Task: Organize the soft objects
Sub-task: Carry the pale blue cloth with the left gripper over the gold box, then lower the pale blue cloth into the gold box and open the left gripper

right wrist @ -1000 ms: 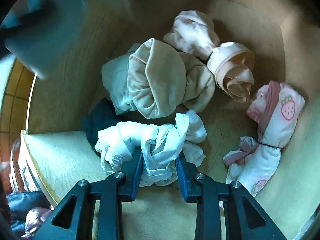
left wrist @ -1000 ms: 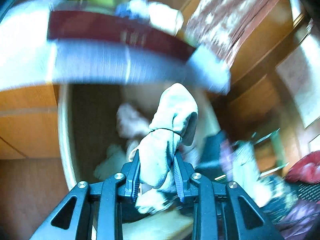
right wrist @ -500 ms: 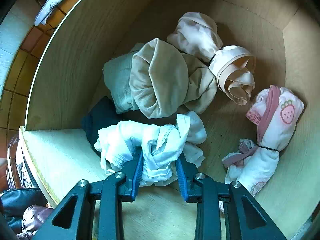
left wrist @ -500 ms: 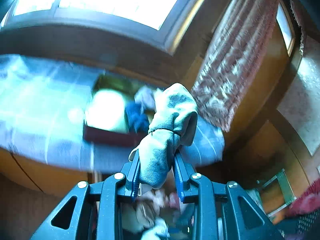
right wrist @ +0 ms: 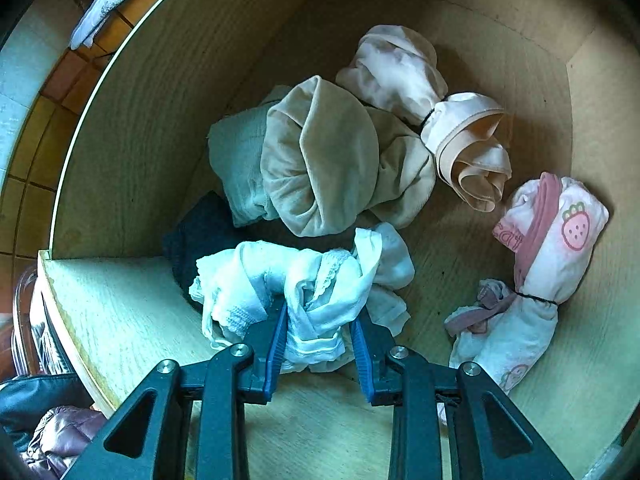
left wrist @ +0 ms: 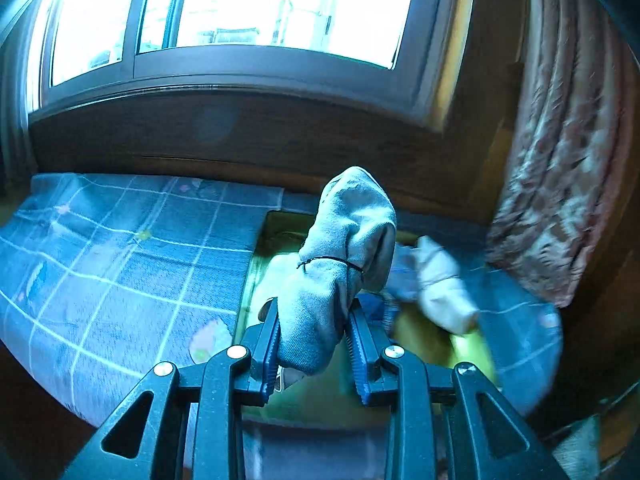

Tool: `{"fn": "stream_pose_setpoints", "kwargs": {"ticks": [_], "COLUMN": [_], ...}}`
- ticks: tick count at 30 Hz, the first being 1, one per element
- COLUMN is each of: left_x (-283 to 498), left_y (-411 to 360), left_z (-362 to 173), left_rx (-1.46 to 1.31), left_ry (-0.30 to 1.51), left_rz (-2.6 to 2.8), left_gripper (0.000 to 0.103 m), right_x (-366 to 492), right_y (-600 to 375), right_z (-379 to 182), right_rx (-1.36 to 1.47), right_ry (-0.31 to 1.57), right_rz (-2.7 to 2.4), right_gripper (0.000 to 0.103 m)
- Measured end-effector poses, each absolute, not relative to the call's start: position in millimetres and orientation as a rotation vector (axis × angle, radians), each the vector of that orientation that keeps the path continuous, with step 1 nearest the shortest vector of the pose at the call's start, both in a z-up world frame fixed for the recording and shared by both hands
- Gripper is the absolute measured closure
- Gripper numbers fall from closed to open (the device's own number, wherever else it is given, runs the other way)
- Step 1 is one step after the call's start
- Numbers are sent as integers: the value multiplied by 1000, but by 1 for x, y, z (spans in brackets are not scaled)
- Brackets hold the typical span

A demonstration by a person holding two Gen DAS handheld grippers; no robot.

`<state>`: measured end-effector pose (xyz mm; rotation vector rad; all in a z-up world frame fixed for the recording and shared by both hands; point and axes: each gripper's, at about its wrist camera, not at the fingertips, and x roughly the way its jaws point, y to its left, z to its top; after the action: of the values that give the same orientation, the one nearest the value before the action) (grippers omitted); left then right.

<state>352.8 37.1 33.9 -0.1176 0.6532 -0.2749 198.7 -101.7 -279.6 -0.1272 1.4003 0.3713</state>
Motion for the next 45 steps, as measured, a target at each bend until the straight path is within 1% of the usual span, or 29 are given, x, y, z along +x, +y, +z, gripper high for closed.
{"fn": "stream_pose_setpoints", "kwargs": {"ticks": [6, 11, 19, 22, 26, 35, 40, 45], "left_x": [407, 441, 478, 480, 474, 434, 394, 345], "left_y": [9, 1, -1, 3, 9, 21, 32, 48], "left_z": [6, -16, -42, -41, -42, -13, 1, -5], "left_rx": [-13, 25, 25, 1, -14, -68, -93, -138], "left_ry": [708, 762, 848, 835, 816, 712, 653, 639], "left_rz": [-186, -145, -139, -144, -151, -171, -202, -242], "left_gripper": [73, 72, 68, 63, 61, 57, 55, 54], "right_x": [197, 197, 200, 201, 204, 202, 200, 198], "right_y": [-100, -103, -102, -101, -99, -99, -98, -95], "right_z": [-279, -280, -283, -284, -285, -286, -284, -284], "right_rx": [-127, -123, -119, -122, -131, -144, -166, -181], "right_ry": [1402, 1409, 1427, 1438, 1443, 1439, 1433, 1428], "right_rz": [369, 374, 373, 373, 370, 359, 360, 362], "right_gripper": [73, 73, 73, 73, 73, 73, 73, 74]}}
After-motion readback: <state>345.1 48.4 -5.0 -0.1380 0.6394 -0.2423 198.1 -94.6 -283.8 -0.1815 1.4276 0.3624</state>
